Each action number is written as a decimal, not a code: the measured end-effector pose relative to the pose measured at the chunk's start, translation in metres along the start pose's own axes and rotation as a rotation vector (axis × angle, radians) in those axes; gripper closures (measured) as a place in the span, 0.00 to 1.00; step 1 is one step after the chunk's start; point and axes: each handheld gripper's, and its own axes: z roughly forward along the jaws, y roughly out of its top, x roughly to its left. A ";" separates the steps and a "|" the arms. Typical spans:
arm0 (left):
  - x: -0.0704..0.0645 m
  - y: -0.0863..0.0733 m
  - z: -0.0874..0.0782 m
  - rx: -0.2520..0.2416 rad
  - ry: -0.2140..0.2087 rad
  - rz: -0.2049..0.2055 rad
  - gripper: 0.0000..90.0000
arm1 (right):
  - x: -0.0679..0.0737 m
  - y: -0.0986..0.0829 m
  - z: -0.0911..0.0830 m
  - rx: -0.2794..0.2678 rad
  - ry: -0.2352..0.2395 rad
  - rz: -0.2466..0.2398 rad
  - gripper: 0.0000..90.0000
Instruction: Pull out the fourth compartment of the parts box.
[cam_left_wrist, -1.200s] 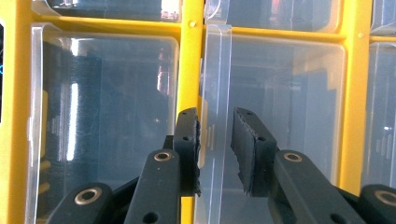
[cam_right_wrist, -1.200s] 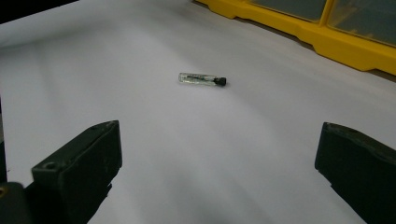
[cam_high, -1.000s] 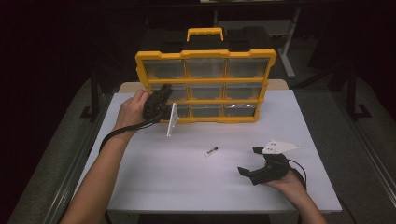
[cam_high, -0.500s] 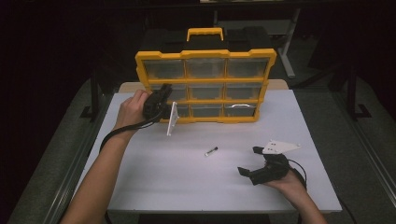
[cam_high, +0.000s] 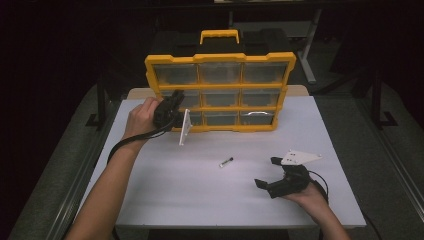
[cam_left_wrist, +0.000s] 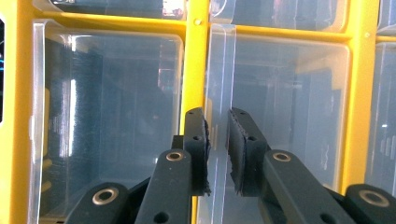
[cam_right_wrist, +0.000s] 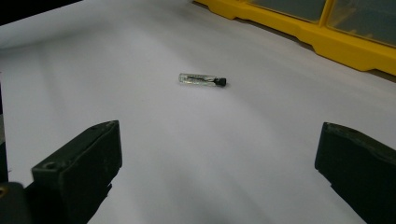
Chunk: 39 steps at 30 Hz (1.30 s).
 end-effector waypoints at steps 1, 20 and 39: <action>0.000 0.000 0.000 -0.001 0.000 0.000 0.87 | 0.000 0.000 0.000 0.000 0.000 0.000 0.00; -0.002 0.003 -0.004 0.015 -0.001 -0.002 0.87 | -0.001 0.000 -0.001 -0.003 0.001 0.001 0.00; -0.002 0.007 -0.014 0.025 -0.003 0.005 0.87 | -0.001 0.001 -0.001 -0.005 0.001 0.001 0.00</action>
